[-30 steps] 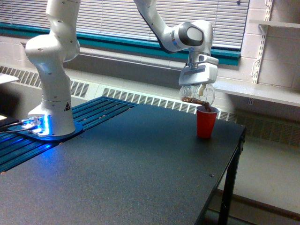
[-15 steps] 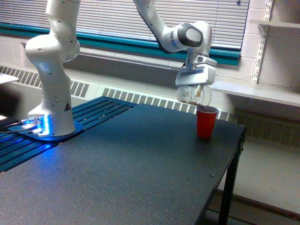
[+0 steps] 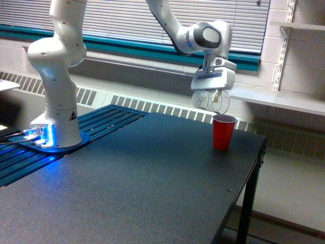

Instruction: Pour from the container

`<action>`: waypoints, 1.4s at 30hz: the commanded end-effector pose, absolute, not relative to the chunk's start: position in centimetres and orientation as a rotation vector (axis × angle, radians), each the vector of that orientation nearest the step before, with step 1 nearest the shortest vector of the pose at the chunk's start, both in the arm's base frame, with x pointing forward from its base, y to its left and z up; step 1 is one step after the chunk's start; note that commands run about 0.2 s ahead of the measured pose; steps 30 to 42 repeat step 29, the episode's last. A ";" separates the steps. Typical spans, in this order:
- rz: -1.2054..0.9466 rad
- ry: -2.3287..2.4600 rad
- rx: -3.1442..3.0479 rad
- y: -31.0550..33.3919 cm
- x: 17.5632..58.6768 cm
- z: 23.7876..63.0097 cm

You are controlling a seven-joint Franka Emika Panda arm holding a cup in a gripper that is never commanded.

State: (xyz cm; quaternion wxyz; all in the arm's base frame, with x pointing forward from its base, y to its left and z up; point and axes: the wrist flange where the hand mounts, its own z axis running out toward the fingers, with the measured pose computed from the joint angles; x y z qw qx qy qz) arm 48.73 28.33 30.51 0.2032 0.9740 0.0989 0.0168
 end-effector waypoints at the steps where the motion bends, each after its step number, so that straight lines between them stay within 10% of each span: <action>1: 0.037 0.339 2.713 29.3 48.2 31.6; 42: 0.005 0.367 2.755 29.0 47.4 33.2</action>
